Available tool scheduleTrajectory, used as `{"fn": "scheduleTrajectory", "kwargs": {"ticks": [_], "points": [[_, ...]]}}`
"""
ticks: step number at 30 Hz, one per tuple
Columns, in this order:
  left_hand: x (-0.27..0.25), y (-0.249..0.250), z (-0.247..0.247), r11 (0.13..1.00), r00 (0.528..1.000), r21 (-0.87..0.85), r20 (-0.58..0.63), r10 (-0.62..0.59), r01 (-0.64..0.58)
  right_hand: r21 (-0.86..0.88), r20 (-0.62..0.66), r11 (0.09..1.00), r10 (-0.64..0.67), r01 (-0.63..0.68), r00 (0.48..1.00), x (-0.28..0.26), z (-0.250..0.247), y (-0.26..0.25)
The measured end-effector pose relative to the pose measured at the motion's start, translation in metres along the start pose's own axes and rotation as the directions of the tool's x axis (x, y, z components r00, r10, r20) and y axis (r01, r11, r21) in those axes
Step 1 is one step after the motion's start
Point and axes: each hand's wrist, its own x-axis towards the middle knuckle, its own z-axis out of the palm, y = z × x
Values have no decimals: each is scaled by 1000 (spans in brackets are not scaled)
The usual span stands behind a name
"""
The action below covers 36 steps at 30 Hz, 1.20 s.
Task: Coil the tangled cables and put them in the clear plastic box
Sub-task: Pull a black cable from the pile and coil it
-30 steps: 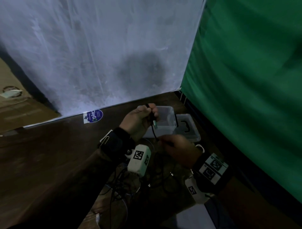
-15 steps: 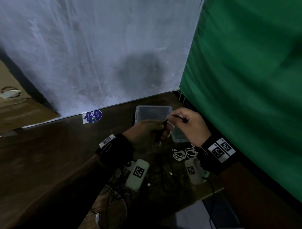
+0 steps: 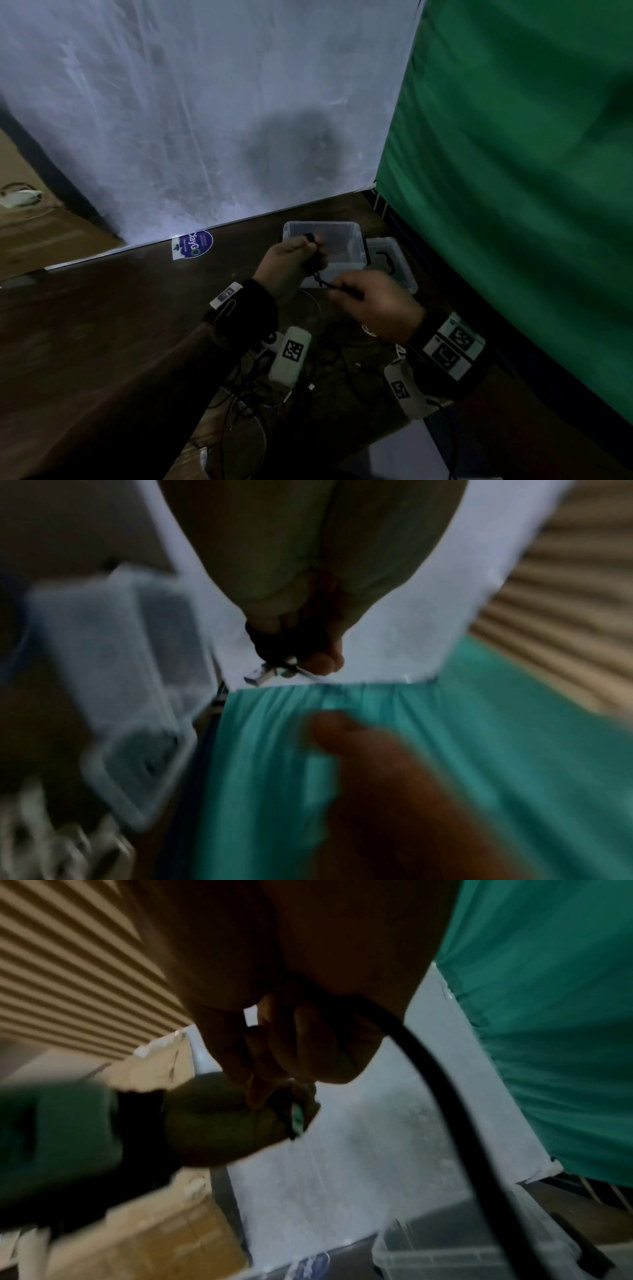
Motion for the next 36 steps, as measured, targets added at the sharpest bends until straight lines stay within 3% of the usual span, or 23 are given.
{"fn": "scheduleTrajectory", "kwargs": {"ticks": [3,5,10,15,18,20,23,25,27,29,32,36], "points": [[-9,2,6,964,993,267,107,-40,10,-10,-136,999,-34,33,990,4,-18,-10],[-19,7,16,958,983,281,151,-101,55,-18,-246,999,-52,49,968,12,-27,-6],[-28,14,23,978,936,186,319,-149,92,191,-333,981,28,39,942,24,-34,11],[-19,19,13,954,887,-183,442,-137,239,263,-253,964,106,-37,962,26,-12,29],[-8,18,4,934,940,-312,336,-64,175,190,-70,971,160,-145,985,15,8,27],[-3,14,-4,936,969,-334,245,-30,113,131,19,985,109,-110,994,8,15,18],[2,7,-12,969,993,-243,112,-24,51,30,65,999,35,-37,997,1,11,2],[1,4,-11,998,999,-65,48,-13,16,16,50,1000,15,-16,999,-1,5,-10],[-6,5,-5,989,996,151,87,-18,4,6,-17,999,-31,32,999,-1,-3,-19],[-16,7,4,969,987,247,147,-60,22,-24,-161,997,-72,69,984,3,-14,-19],[-28,10,16,976,966,212,235,-107,57,38,-293,997,-54,68,955,12,-28,-12],[-31,15,20,988,941,127,314,-128,92,203,-337,977,8,64,941,18,-28,-1]]}}
